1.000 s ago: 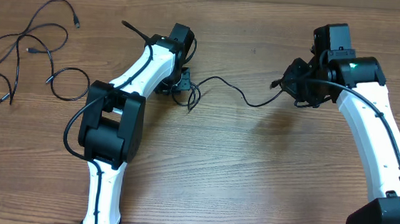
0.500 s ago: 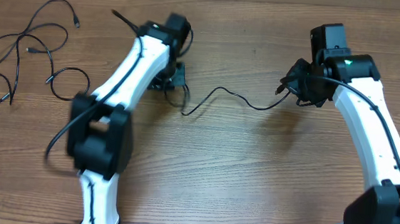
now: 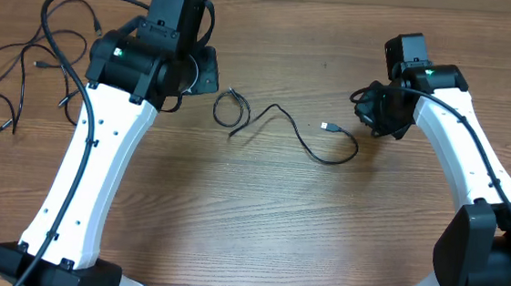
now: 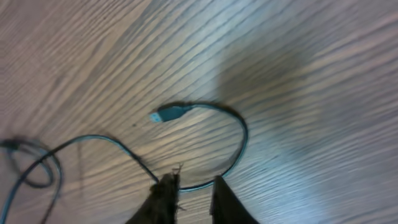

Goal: Untangle cables

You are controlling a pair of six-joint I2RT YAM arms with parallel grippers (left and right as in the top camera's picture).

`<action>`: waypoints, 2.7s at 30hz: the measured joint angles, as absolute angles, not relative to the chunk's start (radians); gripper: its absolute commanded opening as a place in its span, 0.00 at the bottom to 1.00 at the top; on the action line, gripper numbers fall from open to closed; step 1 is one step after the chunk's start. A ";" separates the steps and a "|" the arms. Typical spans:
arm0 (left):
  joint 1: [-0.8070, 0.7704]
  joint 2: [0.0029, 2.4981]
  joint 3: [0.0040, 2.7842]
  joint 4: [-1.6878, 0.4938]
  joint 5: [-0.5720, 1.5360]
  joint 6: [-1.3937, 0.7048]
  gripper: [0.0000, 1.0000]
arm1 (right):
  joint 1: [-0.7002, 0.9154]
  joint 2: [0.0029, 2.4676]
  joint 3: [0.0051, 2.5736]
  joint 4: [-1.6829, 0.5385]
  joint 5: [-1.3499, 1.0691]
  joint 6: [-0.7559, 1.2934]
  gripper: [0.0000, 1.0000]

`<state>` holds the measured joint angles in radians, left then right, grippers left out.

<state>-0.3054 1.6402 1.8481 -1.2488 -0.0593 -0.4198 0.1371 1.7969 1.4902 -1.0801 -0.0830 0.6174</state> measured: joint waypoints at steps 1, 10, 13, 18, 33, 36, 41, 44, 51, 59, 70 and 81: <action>-0.305 1.640 1.848 -1.254 -0.059 -0.420 0.04 | 0.137 1.797 1.490 -1.076 -0.111 0.607 0.41; -0.305 1.674 1.848 -1.266 -0.060 -0.447 0.05 | 0.171 1.797 1.490 -1.002 -0.458 0.434 0.94; -0.297 1.687 1.848 -1.266 -0.059 -0.482 0.10 | 0.238 1.797 1.490 -0.968 -0.490 0.408 1.00; -0.210 1.687 1.848 -1.288 -0.036 -0.546 0.42 | 0.398 1.797 1.490 -0.878 -0.400 0.499 1.00; -0.044 1.687 1.848 -1.384 0.000 -0.574 0.98 | 0.514 1.919 1.490 -0.618 -0.302 0.754 1.00; -0.044 1.687 1.848 -1.384 0.000 -0.574 0.98 | 0.550 1.951 1.490 -0.585 -0.305 0.781 0.98; -0.044 1.687 1.848 -1.385 0.000 -0.574 1.00 | 0.590 1.967 1.490 -0.546 -0.248 0.886 0.89; -0.044 1.687 1.848 -1.385 0.000 -0.574 1.00 | 0.591 1.988 1.490 -0.508 -0.210 0.923 0.79; -0.044 1.687 1.848 -1.385 0.000 -0.574 1.00 | 0.591 2.036 1.490 -0.426 -0.182 0.957 0.67; -0.044 1.687 1.848 -1.385 0.000 -0.574 1.00 | 0.591 2.036 1.490 -0.414 -0.149 0.973 0.40; -0.044 1.687 1.848 -1.388 0.001 -0.573 1.00 | 0.588 2.038 1.490 -0.420 -0.270 0.959 0.04; -0.046 1.687 1.848 -1.388 0.126 -0.496 1.00 | 0.508 1.785 1.490 -0.488 -0.587 0.896 0.04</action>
<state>-0.0460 1.6875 1.8481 -1.3884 0.1265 -0.4965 0.5079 1.7847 1.4899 -0.4881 -0.5869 0.8963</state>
